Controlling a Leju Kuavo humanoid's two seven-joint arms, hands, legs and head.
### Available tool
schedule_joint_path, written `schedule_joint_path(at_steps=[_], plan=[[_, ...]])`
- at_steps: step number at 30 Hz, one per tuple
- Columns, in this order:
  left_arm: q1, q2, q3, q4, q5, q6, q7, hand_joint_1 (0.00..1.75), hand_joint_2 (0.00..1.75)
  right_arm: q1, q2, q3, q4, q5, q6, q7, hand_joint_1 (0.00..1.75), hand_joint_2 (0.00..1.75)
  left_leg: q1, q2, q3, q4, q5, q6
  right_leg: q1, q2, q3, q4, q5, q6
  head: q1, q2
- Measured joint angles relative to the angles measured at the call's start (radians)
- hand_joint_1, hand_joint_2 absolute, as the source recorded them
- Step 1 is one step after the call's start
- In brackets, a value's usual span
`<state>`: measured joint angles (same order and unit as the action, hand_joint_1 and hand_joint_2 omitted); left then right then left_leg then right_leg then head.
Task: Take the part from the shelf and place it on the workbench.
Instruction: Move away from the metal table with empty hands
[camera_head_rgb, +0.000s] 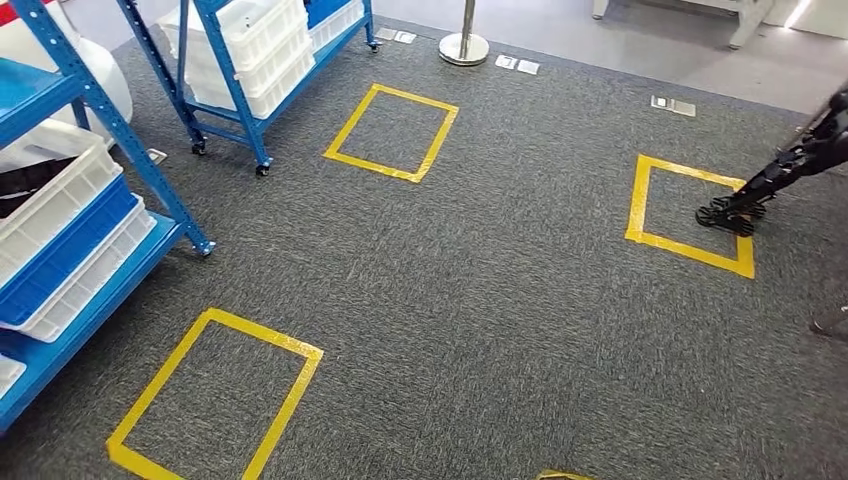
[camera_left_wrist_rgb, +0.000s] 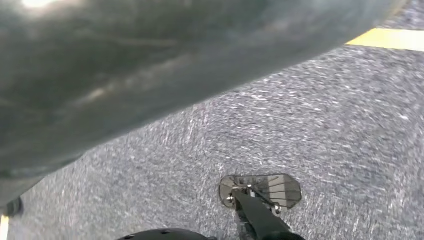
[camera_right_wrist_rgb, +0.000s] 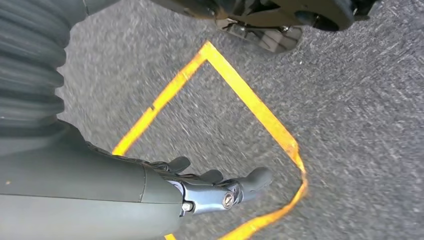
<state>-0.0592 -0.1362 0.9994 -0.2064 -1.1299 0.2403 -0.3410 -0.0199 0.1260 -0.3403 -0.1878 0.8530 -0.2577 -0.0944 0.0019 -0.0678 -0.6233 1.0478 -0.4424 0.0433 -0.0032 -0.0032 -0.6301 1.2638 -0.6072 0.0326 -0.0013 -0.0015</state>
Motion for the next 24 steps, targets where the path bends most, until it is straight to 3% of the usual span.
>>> schedule_joint_path(at_steps=[2,4,5,7,9,11,13,14,15,16,18,20,22,23,24], plan=[[0.000,-0.001,0.000,0.000,0.000,0.000,0.000,0.00,0.00,0.001,-0.001,0.000,0.000,0.001,0.000,0.002,0.00,1.75,0.000,-0.032,-0.001,0.001,0.005,-0.006,-0.001,0.041,0.065,-0.140,0.056,0.008,0.000,0.000],[0.000,-0.002,0.001,0.000,0.000,0.000,0.001,0.00,0.00,0.004,-0.002,0.000,0.000,0.002,0.000,0.003,0.00,1.75,-0.002,-0.056,-0.005,0.002,0.012,-0.016,-0.001,0.078,0.104,-0.229,0.087,0.002,0.000,0.000],[0.001,-0.002,0.001,0.000,0.000,0.000,0.001,0.00,0.00,0.005,-0.003,0.000,0.000,0.002,0.001,0.003,0.00,1.75,-0.003,-0.065,-0.008,0.000,0.015,-0.022,0.001,0.081,0.108,-0.240,0.090,-0.005,-0.001,0.000],[0.006,0.000,0.002,0.000,0.000,0.000,0.003,0.00,0.00,0.005,-0.002,0.000,0.000,0.004,0.002,0.003,0.00,1.75,-0.001,-0.079,-0.014,-0.004,0.023,-0.035,-0.001,0.059,0.111,-0.244,0.099,-0.017,-0.001,0.000],[0.008,0.000,0.003,0.000,0.000,0.001,0.004,0.00,0.00,0.004,-0.002,0.000,0.000,0.006,0.003,0.003,0.00,1.75,-0.004,-0.040,-0.032,0.028,-0.002,-0.046,-0.008,0.033,0.115,-0.252,0.108,-0.032,-0.007,0.000],[0.005,-0.001,0.004,0.001,0.000,0.000,0.005,0.00,0.00,0.007,-0.002,0.000,0.000,0.007,0.003,0.002,0.00,1.75,-0.004,0.027,-0.076,0.132,-0.069,-0.055,-0.008,0.002,0.114,-0.255,0.111,-0.040,-0.015,0.000],[0.004,-0.001,0.005,0.001,0.000,-0.003,0.006,0.00,0.00,0.012,-0.003,0.000,0.000,0.007,0.004,0.002,0.00,1.75,0.002,0.056,-0.123,0.247,-0.120,-0.064,-0.006,-0.031,0.113,-0.255,0.111,-0.041,-0.017,0.000],[0.004,-0.001,0.006,0.001,0.000,-0.004,0.006,0.00,0.00,0.012,-0.004,0.000,0.000,0.007,0.004,0.002,0.00,1.75,0.005,0.062,-0.125,0.263,-0.120,-0.068,-0.005,-0.048,0.113,-0.254,0.110,-0.041,-0.017,0.000],[0.004,-0.001,0.006,0.001,0.000,-0.005,0.006,0.00,0.00,0.012,-0.004,0.000,0.000,0.007,0.004,0.002,0.00,1.75,0.008,0.069,-0.108,0.239,-0.102,-0.071,-0.005,-0.061,0.113,-0.254,0.109,-0.040,-0.017,0.000],[0.005,0.000,0.007,0.001,0.000,-0.006,0.006,0.00,0.00,0.011,-0.004,0.000,0.000,0.007,0.004,0.002,0.00,1.75,0.010,0.081,-0.072,0.180,-0.072,-0.072,-0.006,-0.074,0.115,-0.254,0.108,-0.038,-0.017,0.000],[0.003,0.000,0.007,0.000,0.000,-0.006,0.006,0.00,0.00,0.009,-0.003,0.000,0.000,0.007,0.004,0.002,0.00,1.75,0.006,0.128,0.002,0.049,-0.028,-0.066,-0.001,-0.095,0.120,-0.253,0.102,-0.031,-0.017,0.000],[0.001,0.000,0.007,0.000,0.000,-0.006,0.006,0.00,0.00,0.008,-0.003,0.000,0.000,0.007,0.004,0.003,0.00,1.75,-0.001,0.147,0.029,-0.003,-0.021,-0.050,0.006,-0.114,0.125,-0.253,0.097,-0.022,-0.016,0.000],[0.001,0.001,0.008,0.000,0.000,-0.007,0.006,0.00,0.00,0.004,-0.003,0.000,0.000,0.007,0.004,0.003,0.00,1.75,-0.004,0.120,0.024,-0.007,-0.016,-0.034,0.008,-0.131,0.129,-0.254,0.095,-0.013,-0.015,0.000],[0.001,0.000,0.008,0.000,0.000,-0.006,0.006,0.00,0.00,0.003,-0.003,0.000,0.000,0.007,0.004,0.003,0.00,1.75,-0.003,0.108,0.023,-0.010,-0.012,-0.028,0.006,-0.120,0.126,-0.248,0.090,-0.008,-0.015,0.000],[0.001,0.000,0.008,0.000,0.000,-0.006,0.006,0.00,0.00,0.003,-0.004,0.000,0.000,0.007,0.004,0.004,0.00,1.75,0.000,0.095,0.021,-0.014,-0.008,-0.021,0.004,-0.094,0.115,-0.226,0.076,-0.005,-0.014,0.000]])
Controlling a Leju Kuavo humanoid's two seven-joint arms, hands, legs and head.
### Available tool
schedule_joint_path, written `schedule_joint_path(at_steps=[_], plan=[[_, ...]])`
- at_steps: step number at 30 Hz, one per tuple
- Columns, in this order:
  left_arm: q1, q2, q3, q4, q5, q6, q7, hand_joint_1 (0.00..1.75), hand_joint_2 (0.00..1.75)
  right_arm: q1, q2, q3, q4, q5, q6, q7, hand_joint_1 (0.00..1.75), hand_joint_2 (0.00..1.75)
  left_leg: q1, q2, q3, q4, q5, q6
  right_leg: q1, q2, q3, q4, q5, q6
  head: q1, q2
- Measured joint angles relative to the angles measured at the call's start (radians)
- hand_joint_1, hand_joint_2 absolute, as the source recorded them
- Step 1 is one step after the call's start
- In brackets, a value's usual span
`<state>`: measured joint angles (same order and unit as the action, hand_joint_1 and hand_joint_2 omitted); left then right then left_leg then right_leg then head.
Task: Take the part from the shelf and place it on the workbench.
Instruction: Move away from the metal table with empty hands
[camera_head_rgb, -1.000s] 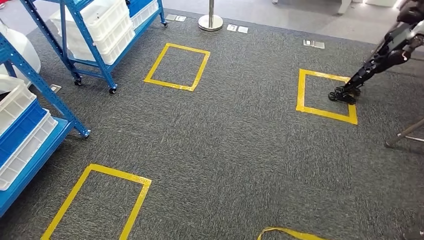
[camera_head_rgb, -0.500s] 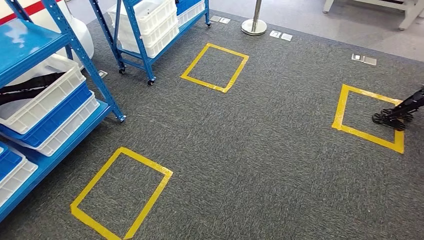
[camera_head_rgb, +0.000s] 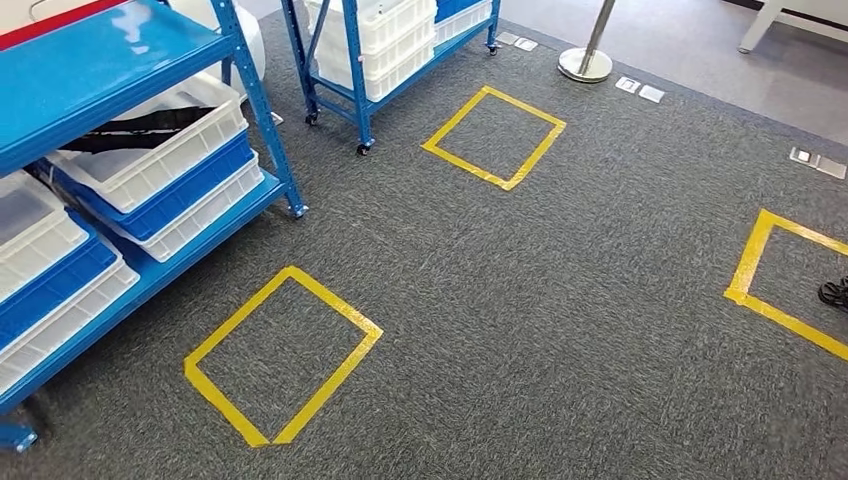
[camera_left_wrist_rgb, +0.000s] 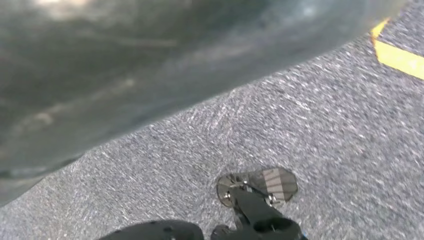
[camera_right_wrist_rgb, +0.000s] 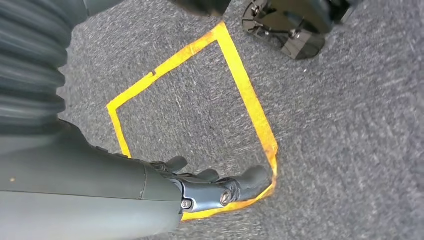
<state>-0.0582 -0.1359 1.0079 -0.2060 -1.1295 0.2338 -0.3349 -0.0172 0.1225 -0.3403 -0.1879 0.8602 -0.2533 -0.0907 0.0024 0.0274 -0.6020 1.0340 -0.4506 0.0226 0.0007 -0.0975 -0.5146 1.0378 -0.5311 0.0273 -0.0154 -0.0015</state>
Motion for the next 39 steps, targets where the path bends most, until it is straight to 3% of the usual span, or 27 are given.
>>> schedule_joint_path(at_steps=[2,4,5,6,7,9,11,12,13,14,16,18,19,20,21,22,24,26,39], plan=[[-0.002,0.000,0.000,0.000,0.000,0.000,0.000,0.00,0.00,0.001,0.000,0.000,0.000,-0.001,0.000,0.000,0.00,1.75,0.005,-0.025,-0.004,-0.003,0.007,0.010,-0.004,0.064,-0.049,0.102,-0.049,-0.002,0.003,0.000],[-0.003,0.000,0.000,0.000,0.001,0.000,0.000,0.00,0.00,0.000,0.000,0.000,0.000,-0.002,0.000,0.000,0.00,1.75,0.006,-0.053,-0.011,-0.003,0.012,0.015,-0.006,0.086,-0.111,0.227,-0.094,-0.003,0.004,0.000],[-0.003,-0.001,0.000,0.000,0.001,-0.001,0.000,0.00,0.00,-0.002,0.000,0.000,0.000,-0.002,0.000,0.001,0.00,1.75,0.006,-0.069,-0.013,-0.003,0.013,0.016,-0.008,0.088,-0.126,0.255,-0.097,0.001,0.004,0.000],[-0.002,-0.001,0.000,0.000,0.001,-0.001,0.000,0.00,0.00,-0.003,-0.001,0.000,0.000,-0.002,0.000,0.001,0.00,1.75,0.007,-0.085,-0.013,-0.003,0.015,0.014,-0.010,0.091,-0.121,0.242,-0.084,0.010,0.004,0.000],[-0.002,-0.001,0.000,0.000,0.001,-0.002,0.000,0.00,0.00,-0.004,-0.001,0.000,0.000,-0.002,0.000,0.002,0.00,1.75,0.008,-0.103,-0.014,-0.002,0.018,0.011,-0.014,0.098,-0.097,0.192,-0.057,0.021,0.004,0.000],[-0.002,-0.001,0.000,0.000,0.001,-0.003,0.000,0.00,0.00,-0.002,-0.002,0.000,0.001,-0.001,0.000,0.003,0.00,1.75,0.009,-0.136,-0.016,-0.001,0.023,0.002,-0.022,0.137,-0.033,0.053,-0.003,0.035,0.005,0.000],[-0.001,-0.001,0.000,0.000,0.001,-0.003,0.000,0.00,0.00,0.000,-0.002,0.000,0.001,0.001,0.000,0.004,0.00,1.75,0.008,-0.158,-0.021,-0.001,0.030,-0.011,-0.023,0.162,-0.006,-0.016,0.018,0.029,0.005,0.000],[0.001,0.000,0.001,0.000,0.001,-0.003,0.000,0.00,0.00,0.001,-0.002,0.000,0.002,0.001,0.000,0.004,0.00,1.75,0.008,-0.166,-0.024,-0.004,0.034,-0.019,-0.020,0.159,-0.005,-0.019,0.020,0.021,0.005,0.000],[0.004,0.000,0.001,0.000,0.001,-0.003,0.000,0.00,0.00,0.000,-0.001,0.000,0.002,0.001,0.000,0.004,0.00,1.31,0.010,-0.174,-0.026,-0.007,0.038,-0.026,-0.021,0.149,-0.004,-0.020,0.023,0.013,0.005,0.000],[0.006,0.001,0.002,0.000,0.001,-0.002,0.000,0.00,0.00,-0.001,-0.001,0.000,0.002,0.002,0.000,0.004,0.00,0.87,0.010,-0.169,-0.030,-0.005,0.038,-0.032,-0.022,0.138,-0.002,-0.022,0.028,0.005,0.004,0.000],[0.008,0.002,0.002,0.000,0.001,-0.002,0.001,0.00,0.00,0.000,0.000,0.000,0.002,0.003,-0.001,0.005,0.00,0.00,0.009,-0.117,-0.054,0.045,0.002,-0.040,-0.026,0.116,0.000,-0.026,0.035,-0.011,-0.001,0.000],[0.005,0.001,0.002,0.000,0.001,-0.002,0.001,0.00,0.00,0.005,0.002,0.000,0.002,-0.002,-0.005,0.006,0.00,0.00,0.008,-0.053,-0.106,0.167,-0.071,-0.044,-0.022,0.094,-0.002,-0.026,0.036,-0.019,-0.006,0.000],[0.004,0.001,0.002,0.000,0.001,-0.002,0.001,0.00,0.00,0.007,0.002,0.000,0.002,-0.005,-0.007,0.007,0.00,0.00,0.009,-0.040,-0.131,0.230,-0.099,-0.045,-0.019,0.084,-0.003,-0.026,0.036,-0.020,-0.006,0.000],[0.004,0.001,0.002,0.000,0.001,-0.001,0.002,0.00,0.00,0.009,0.002,0.000,0.002,-0.008,-0.009,0.008,0.00,0.00,0.010,-0.034,-0.143,0.268,-0.112,-0.046,-0.018,0.075,-0.004,-0.026,0.036,-0.020,-0.006,0.000],[0.005,0.001,0.002,0.000,0.001,-0.001,0.002,0.00,0.00,0.010,0.002,-0.001,0.002,-0.009,-0.009,0.008,0.00,0.00,0.011,-0.032,-0.137,0.270,-0.105,-0.046,-0.017,0.068,-0.004,-0.026,0.036,-0.020,-0.006,0.000],[0.005,0.001,0.002,0.000,0.001,0.000,0.003,0.00,0.00,0.010,0.003,-0.001,0.002,-0.010,-0.010,0.008,0.00,0.00,0.011,-0.030,-0.111,0.232,-0.082,-0.045,-0.017,0.064,-0.003,-0.025,0.035,-0.020,-0.006,0.000],[0.005,0.001,0.002,0.000,0.001,0.000,0.004,0.00,0.00,0.008,0.004,-0.001,0.002,-0.011,-0.010,0.008,0.00,0.00,0.010,-0.023,-0.027,0.097,-0.030,-0.038,-0.014,0.059,0.000,-0.025,0.034,-0.018,-0.006,0.000],[0.003,0.001,0.002,0.000,0.000,0.000,0.004,0.00,0.00,0.006,0.005,-0.001,0.002,-0.011,-0.010,0.009,0.00,0.00,0.006,-0.015,0.020,0.010,-0.010,-0.032,-0.007,0.057,-0.002,-0.022,0.031,-0.016,-0.006,0.000],[0.003,0.000,0.002,0.000,0.000,-0.003,0.005,0.00,0.00,0.005,0.006,-0.005,0.002,-0.011,-0.010,0.011,0.00,0.00,-0.006,-0.018,0.016,-0.003,-0.008,-0.024,-0.012,0.056,-0.011,-0.031,0.037,-0.003,-0.007,0.000]])
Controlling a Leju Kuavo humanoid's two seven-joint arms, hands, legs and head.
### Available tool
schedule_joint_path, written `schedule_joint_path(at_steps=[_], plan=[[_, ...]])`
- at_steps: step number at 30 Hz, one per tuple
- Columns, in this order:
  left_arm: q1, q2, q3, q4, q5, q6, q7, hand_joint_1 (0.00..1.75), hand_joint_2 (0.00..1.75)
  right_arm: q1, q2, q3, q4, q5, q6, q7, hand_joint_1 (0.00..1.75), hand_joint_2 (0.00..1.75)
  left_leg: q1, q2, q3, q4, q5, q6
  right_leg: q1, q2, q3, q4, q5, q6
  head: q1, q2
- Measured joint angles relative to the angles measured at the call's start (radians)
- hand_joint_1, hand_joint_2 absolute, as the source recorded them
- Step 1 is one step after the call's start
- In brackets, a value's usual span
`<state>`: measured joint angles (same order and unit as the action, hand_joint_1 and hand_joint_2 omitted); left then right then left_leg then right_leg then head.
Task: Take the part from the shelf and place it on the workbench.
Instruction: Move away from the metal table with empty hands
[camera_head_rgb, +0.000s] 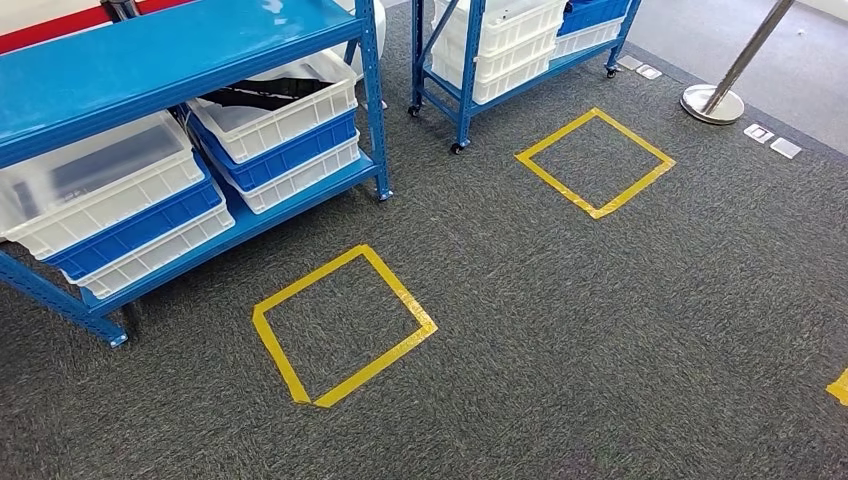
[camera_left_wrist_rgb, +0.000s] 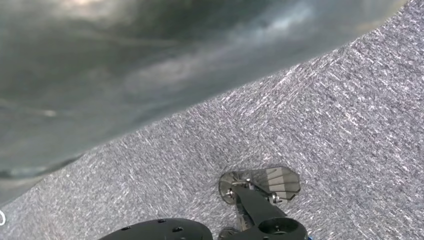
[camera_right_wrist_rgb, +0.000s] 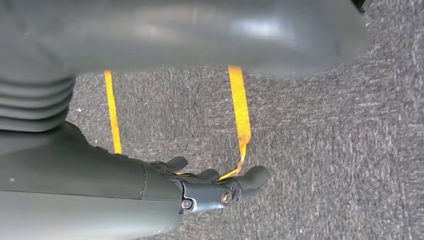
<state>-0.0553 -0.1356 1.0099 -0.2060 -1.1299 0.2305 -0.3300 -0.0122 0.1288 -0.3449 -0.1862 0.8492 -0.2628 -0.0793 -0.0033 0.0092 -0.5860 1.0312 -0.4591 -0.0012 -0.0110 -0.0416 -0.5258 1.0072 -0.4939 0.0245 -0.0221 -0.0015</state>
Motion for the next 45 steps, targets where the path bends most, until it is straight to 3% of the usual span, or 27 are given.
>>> schedule_joint_path(at_steps=[23,45], plan=[[0.000,0.000,0.000,0.000,0.000,-0.007,-0.001,0.00,0.00,0.000,0.000,-0.001,0.000,0.000,0.001,0.000,0.00,0.00,0.006,0.000,0.001,0.000,0.001,0.001,0.007,0.000,0.003,0.000,0.000,0.000,0.000,0.000],[0.000,0.001,0.009,0.000,0.009,-0.019,-0.031,0.00,0.00,0.000,0.000,-0.001,0.000,0.006,0.003,0.000,0.00,0.00,0.001,0.000,-0.001,0.002,0.000,0.004,0.001,0.000,0.004,-0.001,0.002,0.004,-0.001,0.000]])
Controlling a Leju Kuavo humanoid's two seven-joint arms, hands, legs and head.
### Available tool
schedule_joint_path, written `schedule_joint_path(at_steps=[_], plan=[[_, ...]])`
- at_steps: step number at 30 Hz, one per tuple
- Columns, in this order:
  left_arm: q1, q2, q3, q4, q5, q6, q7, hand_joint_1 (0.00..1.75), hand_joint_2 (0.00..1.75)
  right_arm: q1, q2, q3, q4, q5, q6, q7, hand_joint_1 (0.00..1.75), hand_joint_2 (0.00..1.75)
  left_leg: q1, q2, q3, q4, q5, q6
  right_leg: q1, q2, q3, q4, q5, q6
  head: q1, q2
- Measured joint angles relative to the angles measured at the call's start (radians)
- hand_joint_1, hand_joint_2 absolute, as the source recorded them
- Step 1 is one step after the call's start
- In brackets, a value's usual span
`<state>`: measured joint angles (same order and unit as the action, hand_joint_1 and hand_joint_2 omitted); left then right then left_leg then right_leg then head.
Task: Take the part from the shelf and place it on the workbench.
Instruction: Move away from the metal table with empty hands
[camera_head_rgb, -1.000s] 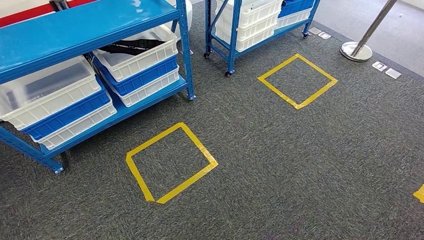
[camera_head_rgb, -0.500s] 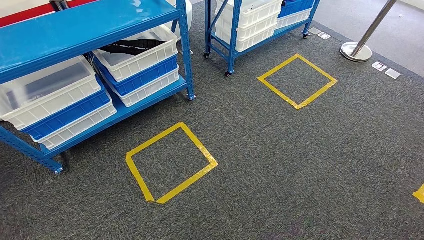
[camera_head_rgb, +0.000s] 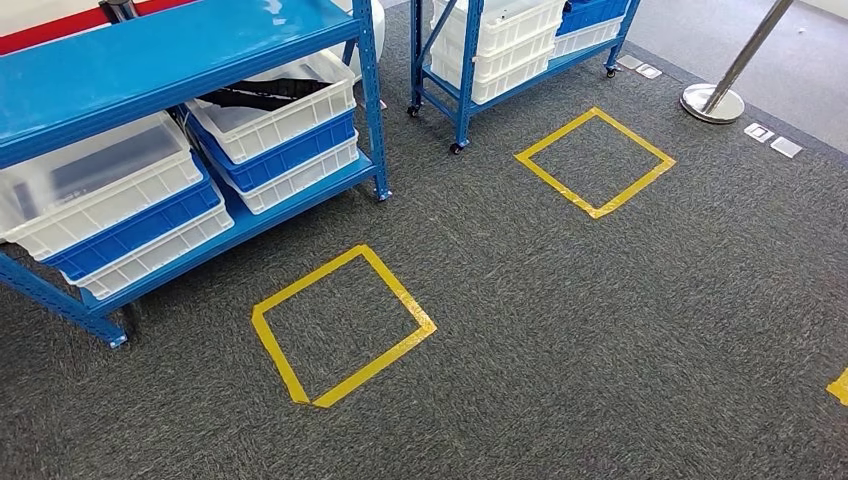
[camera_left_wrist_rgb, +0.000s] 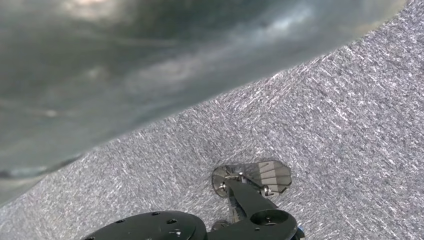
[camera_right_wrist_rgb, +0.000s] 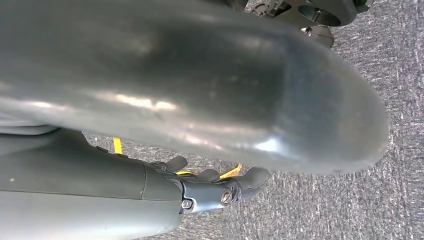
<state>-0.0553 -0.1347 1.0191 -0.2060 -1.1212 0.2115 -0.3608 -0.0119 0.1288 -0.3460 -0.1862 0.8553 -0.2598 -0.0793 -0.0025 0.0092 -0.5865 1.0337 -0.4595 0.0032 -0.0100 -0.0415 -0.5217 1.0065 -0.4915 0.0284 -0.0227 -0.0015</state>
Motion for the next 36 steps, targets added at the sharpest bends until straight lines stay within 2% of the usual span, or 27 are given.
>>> schedule_joint_path(at_steps=[4,6,7,8,10,11,12,13,14,15,16,17,18,20,22,23,26,27,28,29,30,32,33,36], plan=[[0.000,0.001,0.002,0.000,0.000,0.001,-0.001,0.00,0.00,-0.001,0.000,0.000,0.000,0.000,0.000,0.000,0.00,0.00,-0.007,-0.001,-0.002,-0.001,0.000,0.011,-0.006,-0.002,0.001,-0.003,0.003,0.006,0.000,0.000],[0.000,0.000,0.003,0.000,0.000,0.001,-0.001,0.00,0.00,-0.001,0.000,0.000,0.000,0.000,0.000,0.000,0.00,0.00,-0.003,-0.003,0.004,-0.016,0.007,0.022,-0.003,-0.001,-0.001,-0.001,-0.001,0.011,0.000,0.000],[0.000,0.000,0.004,0.000,0.000,0.001,-0.002,0.00,0.00,-0.001,0.000,0.000,0.000,0.001,0.000,0.000,0.00,0.00,0.002,-0.003,0.008,-0.025,0.012,0.028,-0.002,0.006,-0.009,0.018,-0.013,0.011,0.001,0.000],[-0.001,0.000,0.004,0.000,0.000,0.001,-0.002,0.00,0.00,-0.001,-0.001,0.000,0.000,0.002,0.000,0.000,0.00,0.00,0.007,-0.005,0.011,-0.032,0.017,0.033,-0.001,0.015,-0.029,0.059,-0.035,0.010,0.003,0.000],[-0.002,-0.001,0.004,0.000,0.000,0.001,-0.002,0.00,0.00,0.000,-0.002,0.000,0.000,0.003,0.000,0.000,0.00,0.00,0.011,-0.009,0.009,-0.035,0.021,0.037,-0.006,0.032,-0.094,0.190,-0.090,0.004,0.006,0.000],[-0.002,-0.002,0.004,0.000,0.000,0.001,-0.002,0.00,0.00,0.001,-0.002,-0.001,0.000,0.003,0.000,0.000,0.00,0.00,0.011,-0.013,0.007,-0.035,0.021,0.037,-0.008,0.035,-0.124,0.249,-0.107,0.006,0.006,0.000],[-0.002,-0.002,0.004,0.000,0.000,0.001,-0.002,0.00,0.00,0.003,-0.003,-0.001,0.000,0.003,0.000,0.000,0.00,0.00,0.012,-0.016,0.006,-0.034,0.022,0.035,-0.011,0.036,-0.139,0.275,-0.110,0.013,0.006,0.000],[-0.002,-0.003,0.004,0.000,0.000,0.001,-0.002,0.00,0.00,0.004,-0.004,-0.001,0.000,0.003,0.000,0.000,0.00,0.00,0.015,-0.021,0.006,-0.034,0.022,0.033,-0.015,0.036,-0.134,0.260,-0.096,0.024,0.006,0.000],[-0.001,-0.003,0.004,0.000,0.000,0.001,-0.002,0.00,0.00,0.005,-0.005,-0.001,0.000,0.003,0.000,0.000,0.00,0.00,0.018,-0.025,0.006,-0.033,0.022,0.028,-0.020,0.036,-0.110,0.208,-0.069,0.037,0.006,0.000],[-0.002,-0.003,0.004,0.000,0.000,0.001,-0.002,0.00,0.00,0.005,-0.006,-0.001,0.000,0.003,0.000,0.000,0.00,0.00,0.019,-0.029,0.006,-0.030,0.022,0.021,-0.026,0.037,-0.075,0.132,-0.039,0.051,0.007,0.000],[-0.002,-0.002,0.004,-0.001,0.000,0.001,-0.002,0.00,0.00,0.004,-0.005,-0.001,0.000,0.003,0.000,0.000,0.00,0.00,0.019,-0.032,0.005,-0.027,0.020,0.012,-0.029,0.040,-0.046,0.067,-0.016,0.057,0.010,0.000],[-0.002,-0.002,0.004,-0.001,0.000,0.001,-0.002,0.00,0.00,0.004,-0.004,-0.002,0.000,0.003,0.000,0.000,0.00,0.00,0.018,-0.035,0.005,-0.025,0.018,0.003,-0.030,0.043,-0.026,0.023,-0.002,0.055,0.011,0.000],[-0.002,-0.001,0.004,-0.001,0.000,0.002,-0.002,0.00,0.00,0.004,-0.003,-0.002,0.000,0.003,0.000,0.000,0.00,0.00,0.015,-0.036,0.004,-0.023,0.017,-0.005,-0.030,0.046,-0.018,0.004,0.003,0.047,0.011,0.000],[-0.001,-0.001,0.004,-0.001,0.000,0.002,-0.002,0.00,0.00,0.004,-0.004,-0.002,0.000,0.003,0.000,0.000,0.00,0.00,0.018,-0.037,0.005,-0.026,0.018,-0.016,-0.025,0.047,-0.018,0.006,0.004,0.023,0.009,0.000],[0.000,-0.001,0.004,-0.001,0.000,0.002,-0.002,0.00,0.00,0.005,-0.004,-0.002,0.000,0.003,0.000,0.000,0.00,0.00,0.024,-0.031,-0.001,-0.007,0.005,-0.024,-0.025,0.045,-0.012,0.004,0.007,0.008,0.007,0.000],[0.000,-0.001,0.004,-0.001,0.000,0.002,-0.002,0.00,0.00,0.005,-0.003,-0.003,0.000,0.003,0.000,0.000,0.00,0.00,0.025,-0.026,-0.017,0.031,-0.019,-0.027,-0.025,0.044,-0.009,0.003,0.008,0.002,0.006,0.000],[0.000,-0.001,0.004,-0.001,0.000,0.002,-0.002,0.00,0.00,0.006,-0.003,-0.003,0.000,0.003,0.000,0.000,0.00,0.00,0.025,-0.017,-0.111,0.230,-0.111,-0.029,-0.017,0.039,-0.005,0.004,0.004,-0.009,0.005,0.000],[0.001,-0.001,0.004,-0.001,0.000,0.001,-0.002,0.00,0.00,0.006,-0.003,-0.004,0.000,0.003,0.000,-0.001,0.00,0.00,0.025,-0.017,-0.132,0.270,-0.119,-0.028,-0.014,0.038,-0.003,0.004,0.002,-0.012,0.005,0.000],[0.002,-0.002,0.005,-0.001,0.000,0.001,-0.002,0.00,0.00,0.006,-0.003,-0.004,0.000,0.003,0.000,-0.001,0.00,0.00,0.025,-0.017,-0.136,0.272,-0.106,-0.025,-0.012,0.038,0.001,0.005,0.000,-0.015,0.005,0.000],[0.002,-0.001,0.005,-0.001,0.000,0.001,-0.002,0.00,0.00,0.006,-0.003,-0.004,0.000,0.003,0.000,-0.001,0.00,0.00,0.024,-0.017,-0.121,0.235,-0.076,-0.021,-0.010,0.038,0.007,0.005,-0.004,-0.017,0.005,0.000],[0.002,-0.001,0.005,-0.001,0.000,0.001,-0.002,0.00,0.00,0.006,-0.002,-0.004,0.000,0.003,0.000,-0.002,0.00,0.00,0.024,-0.016,-0.091,0.169,-0.035,-0.015,-0.009,0.038,0.013,0.004,-0.008,-0.017,0.005,0.000],[0.001,0.000,0.005,-0.001,0.000,0.001,-0.002,0.00,0.00,0.006,-0.001,-0.004,0.000,0.003,0.000,-0.002,0.00,0.00,0.018,-0.014,-0.033,0.048,0.012,-0.006,-0.004,0.039,0.018,0.005,-0.018,-0.011,0.005,0.000],[0.000,0.000,0.005,-0.001,0.000,0.001,-0.003,0.00,0.00,0.005,0.000,-0.005,0.000,0.003,0.000,-0.003,0.00,0.00,0.015,-0.013,-0.019,0.017,0.017,-0.003,-0.002,0.038,0.017,0.005,-0.021,-0.007,0.005,0.000],[-0.001,0.000,0.005,-0.001,0.000,0.001,-0.003,0.00,0.00,0.003,0.000,-0.005,0.000,0.003,0.000,-0.003,0.00,0.00,0.007,-0.016,-0.014,0.001,0.010,0.004,-0.004,0.035,0.017,-0.001,-0.026,0.007,0.004,0.000]])
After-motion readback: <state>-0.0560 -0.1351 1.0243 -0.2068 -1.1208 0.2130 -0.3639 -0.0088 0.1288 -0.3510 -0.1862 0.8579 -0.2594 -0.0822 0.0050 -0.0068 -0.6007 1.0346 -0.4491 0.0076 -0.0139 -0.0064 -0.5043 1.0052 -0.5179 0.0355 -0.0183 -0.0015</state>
